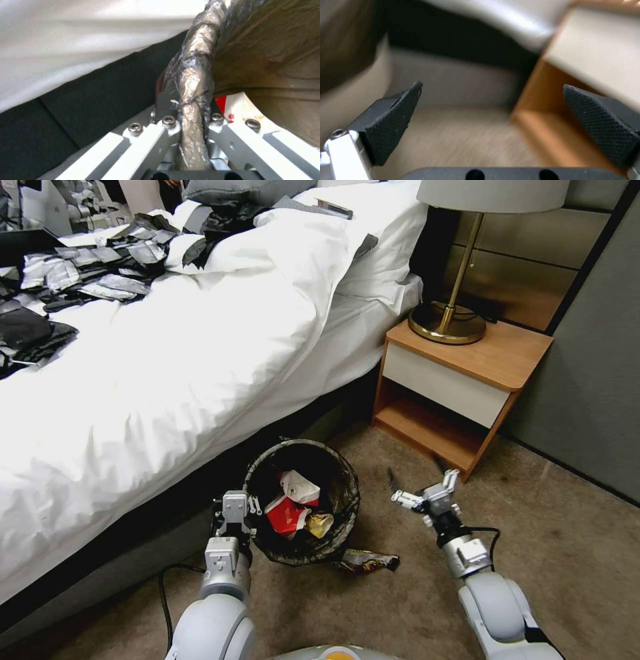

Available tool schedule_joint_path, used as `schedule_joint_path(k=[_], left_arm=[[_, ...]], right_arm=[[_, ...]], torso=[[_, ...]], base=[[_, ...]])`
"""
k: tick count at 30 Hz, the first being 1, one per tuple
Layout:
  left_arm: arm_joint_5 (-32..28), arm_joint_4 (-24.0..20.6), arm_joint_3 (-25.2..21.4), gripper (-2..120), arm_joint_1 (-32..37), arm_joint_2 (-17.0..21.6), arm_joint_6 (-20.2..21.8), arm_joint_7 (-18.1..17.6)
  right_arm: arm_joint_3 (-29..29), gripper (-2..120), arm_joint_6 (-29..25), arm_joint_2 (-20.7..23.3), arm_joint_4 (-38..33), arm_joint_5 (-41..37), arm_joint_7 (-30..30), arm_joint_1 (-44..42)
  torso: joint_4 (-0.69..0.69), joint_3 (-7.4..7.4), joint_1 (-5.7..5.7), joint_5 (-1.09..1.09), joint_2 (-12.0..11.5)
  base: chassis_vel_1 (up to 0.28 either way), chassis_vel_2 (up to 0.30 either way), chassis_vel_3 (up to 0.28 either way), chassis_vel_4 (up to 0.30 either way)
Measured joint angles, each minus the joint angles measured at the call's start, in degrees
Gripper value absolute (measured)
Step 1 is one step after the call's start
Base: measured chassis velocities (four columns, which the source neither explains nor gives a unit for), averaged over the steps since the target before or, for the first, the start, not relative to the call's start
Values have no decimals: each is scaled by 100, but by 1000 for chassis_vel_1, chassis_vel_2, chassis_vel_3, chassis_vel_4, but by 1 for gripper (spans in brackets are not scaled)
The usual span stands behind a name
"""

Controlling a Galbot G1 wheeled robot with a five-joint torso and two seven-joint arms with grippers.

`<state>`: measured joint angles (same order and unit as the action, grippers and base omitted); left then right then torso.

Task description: Pick up the trash bin, then pick up the garbage from the floor and place it into the trash bin.

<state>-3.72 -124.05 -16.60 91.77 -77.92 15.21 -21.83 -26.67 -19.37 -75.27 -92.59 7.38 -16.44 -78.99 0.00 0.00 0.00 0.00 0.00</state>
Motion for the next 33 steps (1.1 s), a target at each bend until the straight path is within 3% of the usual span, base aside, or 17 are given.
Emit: schedule_joint_path(k=[5,12,13,17,33], left_arm=[[11,-2,6,0,3,-16,2,-2],[33,13,29,0,4,-44,3,-5],[43,29,34,0,7,-45,3,-6],[64,55,54,0,26,-58,3,-6],[111,96,93,0,62,-112,-3,-6]], right_arm=[[233,100,-253,127,923,705,-683,336],[330,100,-557,49,1588,1071,-1121,511],[329,100,-717,12,1884,1169,-1478,573],[263,100,-924,-46,2346,1353,-1875,690],[50,100,-1177,-238,3540,1563,-2150,1173]], torso=[[0,0,0,0,0],[0,0,0,1,0],[0,0,0,0,0],[0,0,0,0,0],[0,0,0,0,0]], base=[[0,0,0,0],[0,0,0,0],[0,0,0,0],[0,0,0,0],[0,0,0,0]])
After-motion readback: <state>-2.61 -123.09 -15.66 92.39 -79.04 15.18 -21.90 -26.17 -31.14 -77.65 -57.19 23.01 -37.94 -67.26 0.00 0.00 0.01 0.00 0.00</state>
